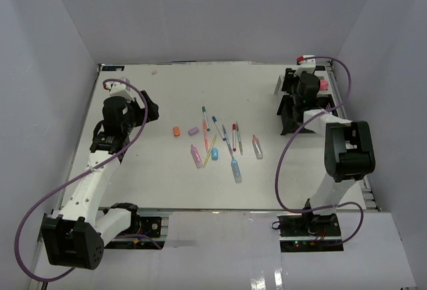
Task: Sort the stationery into containers
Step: Place the pen in the storage box, then pick up the pen from the center of the board.
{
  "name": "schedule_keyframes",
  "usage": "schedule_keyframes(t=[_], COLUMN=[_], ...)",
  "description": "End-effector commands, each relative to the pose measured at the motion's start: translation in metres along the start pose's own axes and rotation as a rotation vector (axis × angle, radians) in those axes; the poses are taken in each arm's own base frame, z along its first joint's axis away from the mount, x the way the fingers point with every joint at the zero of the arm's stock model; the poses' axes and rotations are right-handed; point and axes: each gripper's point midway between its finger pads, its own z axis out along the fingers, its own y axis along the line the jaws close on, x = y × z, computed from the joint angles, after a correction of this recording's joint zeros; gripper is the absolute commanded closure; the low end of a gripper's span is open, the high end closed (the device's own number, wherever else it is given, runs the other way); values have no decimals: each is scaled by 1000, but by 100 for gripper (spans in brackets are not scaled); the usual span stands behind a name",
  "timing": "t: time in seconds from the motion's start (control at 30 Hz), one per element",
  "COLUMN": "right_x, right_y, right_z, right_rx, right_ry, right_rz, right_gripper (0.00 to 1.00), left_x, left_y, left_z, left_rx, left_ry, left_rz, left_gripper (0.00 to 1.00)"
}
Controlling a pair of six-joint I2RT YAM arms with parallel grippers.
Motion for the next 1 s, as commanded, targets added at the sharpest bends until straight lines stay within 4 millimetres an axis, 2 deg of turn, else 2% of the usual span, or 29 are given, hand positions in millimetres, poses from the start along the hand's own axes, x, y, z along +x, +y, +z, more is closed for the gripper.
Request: schedule_keyframes(t=[0.0,0.13,0.17,0.23,0.27,0.3,0.37,0.4,0.57,0.6,0.7,0.83,0.97], right_x=[-60,-78,-72,-74,-55,-59,-43,-31,16,30,52,69,87], right_y=[-1,14,21,41,47,66,84,103,143,150,169,201,218], right_z=[-18,-41,-48,-63,-74,-82,-93,-106,-138,-140,-148,-159,-162], right_rx=[-19,-60,-76,-122,-136,-176,-220,-261,-349,-356,-390,-432,-412], right_ry=[-86,-1,70,118,217,249,348,428,650,690,759,803,837], right_rz=[7,13,5,-11,-21,-10,-29,-53,-59,-42,-30,-55,-64], right_gripper=[36,32,31,31,31,31,31,31,32,32,34,39,44], left_x=[-1,-2,-2,-3,-2,-2,-2,-1,0,0,1,1,2], left_y=[-3,-5,-5,-5,-5,-4,-4,-4,-4,-4,-3,-4,-3], left_z=[-4,-4,-4,-4,-4,-4,-4,-4,-3,-3,-2,-2,-1], left_rx=[21,26,27,27,27,26,25,25,24,24,21,22,19], left_ry=[-7,-7,-9,-10,-9,-9,-8,-4,-2,-2,2,4,9], left_rz=[-7,-8,-7,-10,-10,-10,-10,-10,-10,-10,-10,-11,-12], left_gripper=[2,2,2,2,2,2,2,2,2,2,2,2,2])
